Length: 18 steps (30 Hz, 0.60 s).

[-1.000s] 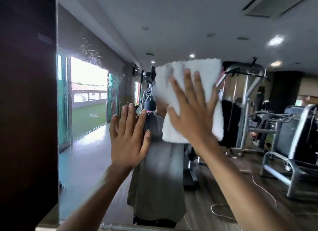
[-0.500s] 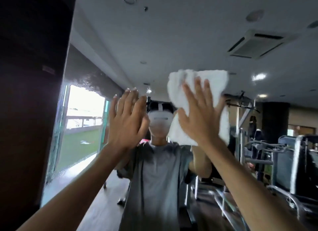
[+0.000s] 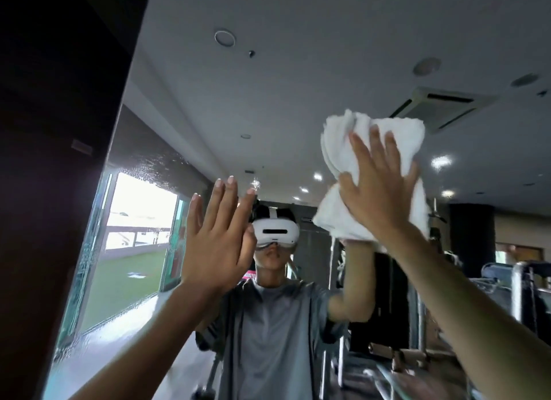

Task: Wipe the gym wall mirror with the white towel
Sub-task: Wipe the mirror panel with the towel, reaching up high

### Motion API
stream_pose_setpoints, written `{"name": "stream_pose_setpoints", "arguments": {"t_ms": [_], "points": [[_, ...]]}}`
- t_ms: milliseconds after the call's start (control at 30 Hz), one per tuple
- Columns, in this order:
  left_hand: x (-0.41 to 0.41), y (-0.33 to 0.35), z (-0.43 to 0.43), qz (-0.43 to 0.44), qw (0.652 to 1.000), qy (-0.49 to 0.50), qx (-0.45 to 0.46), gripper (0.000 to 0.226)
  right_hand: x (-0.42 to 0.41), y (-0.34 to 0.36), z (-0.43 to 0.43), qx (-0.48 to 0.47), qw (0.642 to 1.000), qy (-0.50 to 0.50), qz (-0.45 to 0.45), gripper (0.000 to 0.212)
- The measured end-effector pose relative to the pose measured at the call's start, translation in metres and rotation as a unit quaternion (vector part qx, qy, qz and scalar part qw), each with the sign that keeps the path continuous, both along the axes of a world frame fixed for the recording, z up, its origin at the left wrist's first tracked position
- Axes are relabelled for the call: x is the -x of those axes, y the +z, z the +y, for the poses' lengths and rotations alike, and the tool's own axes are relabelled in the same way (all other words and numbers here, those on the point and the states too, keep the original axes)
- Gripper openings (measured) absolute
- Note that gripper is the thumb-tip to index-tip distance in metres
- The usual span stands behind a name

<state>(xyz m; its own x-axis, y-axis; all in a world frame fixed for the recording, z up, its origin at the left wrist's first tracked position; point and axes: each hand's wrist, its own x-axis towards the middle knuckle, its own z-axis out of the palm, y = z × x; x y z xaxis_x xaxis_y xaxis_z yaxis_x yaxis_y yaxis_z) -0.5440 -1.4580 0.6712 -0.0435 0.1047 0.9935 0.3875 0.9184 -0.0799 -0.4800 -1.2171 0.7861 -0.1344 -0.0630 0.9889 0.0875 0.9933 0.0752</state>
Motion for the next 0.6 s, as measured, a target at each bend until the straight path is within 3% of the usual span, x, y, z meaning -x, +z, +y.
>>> {"name": "stream_pose_setpoints", "arguments": {"t_ms": [67, 167, 267, 333, 467, 600], "points": [[-0.001, 0.0, -0.002, 0.011, 1.0, -0.007, 0.001, 0.059, 0.007, 0.006, -0.032, -0.019, 1.0, -0.013, -0.004, 0.076], [-0.001, 0.001, -0.005, 0.023, 1.0, -0.015, 0.0, 0.056, 0.012, -0.031, -0.054, -0.177, 0.984, -0.016, -0.022, 0.074], [-0.003, 0.001, -0.006, 0.03, 0.999, -0.023, -0.007, 0.056, 0.003, -0.066, -0.021, -0.3, 0.953, -0.015, -0.048, 0.073], [-0.006, 0.005, -0.009, 0.042, 0.999, -0.013, 0.0, 0.056, -0.006, -0.057, 0.016, -0.328, 0.942, -0.023, -0.064, 0.075], [-0.013, 0.037, -0.013, 0.045, 0.999, 0.009, 0.008, 0.046, -0.016, 0.022, 0.043, -0.185, 0.98, -0.047, -0.06, 0.071], [-0.016, 0.092, 0.0, 0.023, 0.999, -0.008, -0.033, 0.042, -0.003, 0.077, -0.013, -0.025, 0.999, -0.015, -0.019, 0.065]]}}
